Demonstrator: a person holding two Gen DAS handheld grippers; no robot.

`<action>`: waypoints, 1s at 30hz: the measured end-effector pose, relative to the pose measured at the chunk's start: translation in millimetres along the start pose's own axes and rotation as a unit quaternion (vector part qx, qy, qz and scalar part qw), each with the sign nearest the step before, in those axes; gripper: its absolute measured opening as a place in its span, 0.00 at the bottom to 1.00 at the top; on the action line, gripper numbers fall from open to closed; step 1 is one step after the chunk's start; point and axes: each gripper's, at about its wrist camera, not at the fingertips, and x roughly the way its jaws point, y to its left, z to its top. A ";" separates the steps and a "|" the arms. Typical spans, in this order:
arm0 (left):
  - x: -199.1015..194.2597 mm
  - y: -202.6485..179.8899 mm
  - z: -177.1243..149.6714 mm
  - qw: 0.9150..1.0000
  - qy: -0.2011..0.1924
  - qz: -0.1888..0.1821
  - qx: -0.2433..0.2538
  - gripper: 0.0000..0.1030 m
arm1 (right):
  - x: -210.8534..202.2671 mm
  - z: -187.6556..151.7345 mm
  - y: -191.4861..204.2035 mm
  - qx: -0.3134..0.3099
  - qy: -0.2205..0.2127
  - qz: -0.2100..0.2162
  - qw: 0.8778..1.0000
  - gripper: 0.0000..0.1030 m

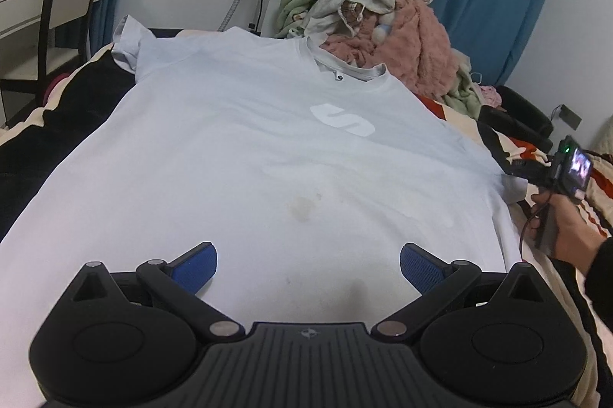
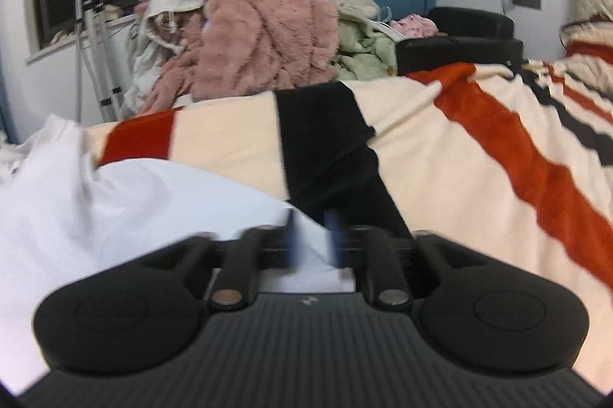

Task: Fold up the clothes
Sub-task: 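Grasp the side edge of the white T-shirt with the right gripper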

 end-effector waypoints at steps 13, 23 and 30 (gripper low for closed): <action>-42.7 -24.2 -16.3 0.997 -0.004 -0.064 0.030 0.95 | -270.1 -1.0 44.9 0.056 -0.050 0.101 0.992 0.77; -67.1 -78.7 -60.3 0.976 0.055 -0.184 0.102 0.73 | -417.7 -71.6 19.3 0.102 -0.091 0.168 0.976 0.78; -52.9 -142.9 -103.0 0.948 0.115 -0.241 0.174 0.54 | -414.0 -79.2 3.3 0.124 -0.103 0.181 0.970 0.78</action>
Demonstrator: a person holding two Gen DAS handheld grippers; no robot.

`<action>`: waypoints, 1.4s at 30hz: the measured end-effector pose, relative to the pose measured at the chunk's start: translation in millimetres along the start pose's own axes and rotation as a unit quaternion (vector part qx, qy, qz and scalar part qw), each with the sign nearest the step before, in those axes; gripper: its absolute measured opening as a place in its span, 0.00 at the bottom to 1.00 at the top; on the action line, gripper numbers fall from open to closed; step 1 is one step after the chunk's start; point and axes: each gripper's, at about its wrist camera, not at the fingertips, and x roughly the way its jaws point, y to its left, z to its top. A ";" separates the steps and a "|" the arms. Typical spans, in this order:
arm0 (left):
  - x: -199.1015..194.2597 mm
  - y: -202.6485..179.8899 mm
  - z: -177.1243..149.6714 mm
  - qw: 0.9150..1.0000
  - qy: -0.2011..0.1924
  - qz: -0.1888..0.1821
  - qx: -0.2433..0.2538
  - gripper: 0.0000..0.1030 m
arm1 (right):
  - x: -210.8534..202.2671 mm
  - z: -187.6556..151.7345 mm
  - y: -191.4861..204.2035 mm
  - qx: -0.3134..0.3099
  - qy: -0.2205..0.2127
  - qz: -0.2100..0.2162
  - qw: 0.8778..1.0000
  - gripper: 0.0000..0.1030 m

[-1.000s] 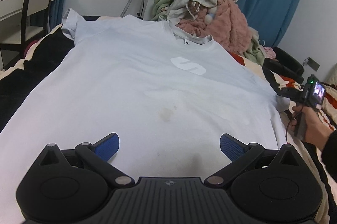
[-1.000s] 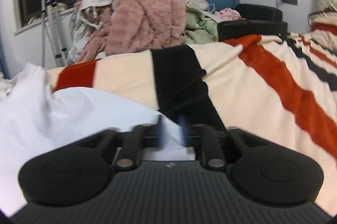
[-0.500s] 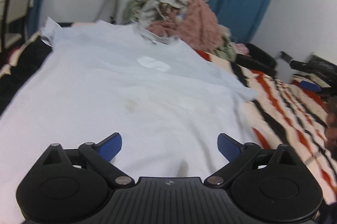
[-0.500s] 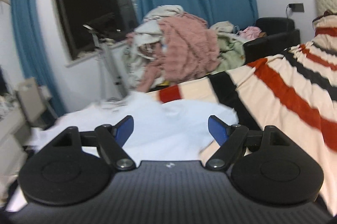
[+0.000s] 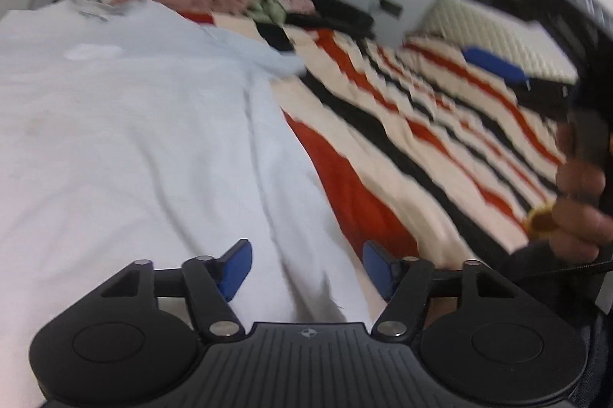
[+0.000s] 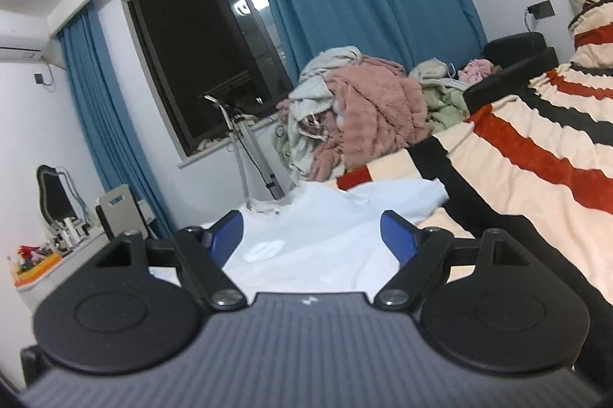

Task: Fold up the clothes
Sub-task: 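Grasp the side edge of the white T-shirt with the right gripper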

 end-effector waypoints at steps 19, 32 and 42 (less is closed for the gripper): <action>110.4 -60.3 5.3 0.996 0.075 -0.042 0.020 0.03 | 1.5 -4.0 -32.8 0.064 -0.008 0.007 0.998 0.79; 33.9 -21.5 37.9 0.997 -0.004 0.036 0.061 0.76 | 1.3 -6.8 -15.3 0.005 -0.012 -0.006 1.000 0.79; -67.5 5.5 59.3 0.967 -0.176 0.173 0.069 0.99 | 6.1 -11.8 1.1 -0.037 -0.011 -0.021 0.999 0.79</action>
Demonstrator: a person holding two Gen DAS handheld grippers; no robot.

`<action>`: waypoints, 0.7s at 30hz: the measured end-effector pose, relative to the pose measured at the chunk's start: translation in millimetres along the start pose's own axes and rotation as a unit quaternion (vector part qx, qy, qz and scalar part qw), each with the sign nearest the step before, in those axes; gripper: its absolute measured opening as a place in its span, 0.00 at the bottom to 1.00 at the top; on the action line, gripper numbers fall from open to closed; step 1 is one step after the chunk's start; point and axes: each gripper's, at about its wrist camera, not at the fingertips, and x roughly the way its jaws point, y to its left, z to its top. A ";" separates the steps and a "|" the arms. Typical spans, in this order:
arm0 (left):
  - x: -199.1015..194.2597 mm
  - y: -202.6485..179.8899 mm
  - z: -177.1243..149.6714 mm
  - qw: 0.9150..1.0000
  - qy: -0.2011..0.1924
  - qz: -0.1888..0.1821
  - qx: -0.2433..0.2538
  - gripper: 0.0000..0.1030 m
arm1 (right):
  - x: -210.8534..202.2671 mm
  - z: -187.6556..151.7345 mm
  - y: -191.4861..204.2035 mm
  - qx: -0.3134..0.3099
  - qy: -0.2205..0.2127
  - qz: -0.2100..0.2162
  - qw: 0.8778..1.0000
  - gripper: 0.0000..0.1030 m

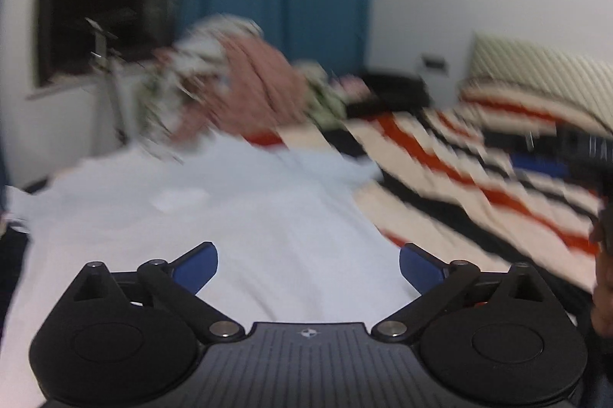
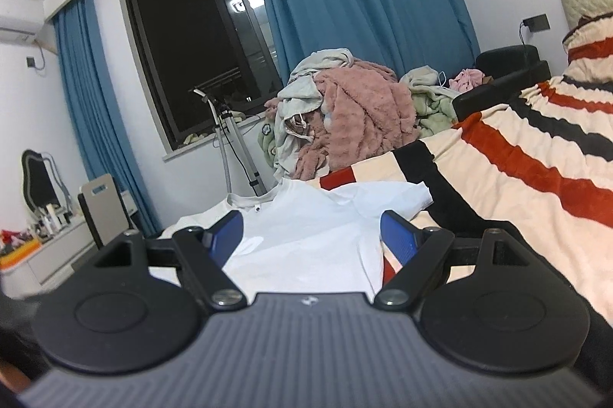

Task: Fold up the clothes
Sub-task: 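Grasp the side edge of the white T-shirt with the right gripper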

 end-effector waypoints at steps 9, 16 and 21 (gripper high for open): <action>-38.0 38.8 -3.0 0.994 -0.039 0.077 -0.073 1.00 | 7.6 -7.2 21.6 -0.050 0.007 -0.013 0.999 0.79; -39.9 42.3 -6.4 0.995 -0.032 0.079 -0.060 1.00 | 36.9 -7.5 24.0 -0.024 0.024 -0.012 0.999 0.79; -34.2 48.1 -14.3 0.993 -0.018 0.068 -0.090 1.00 | 105.5 13.8 -15.0 0.125 0.048 0.003 0.991 0.78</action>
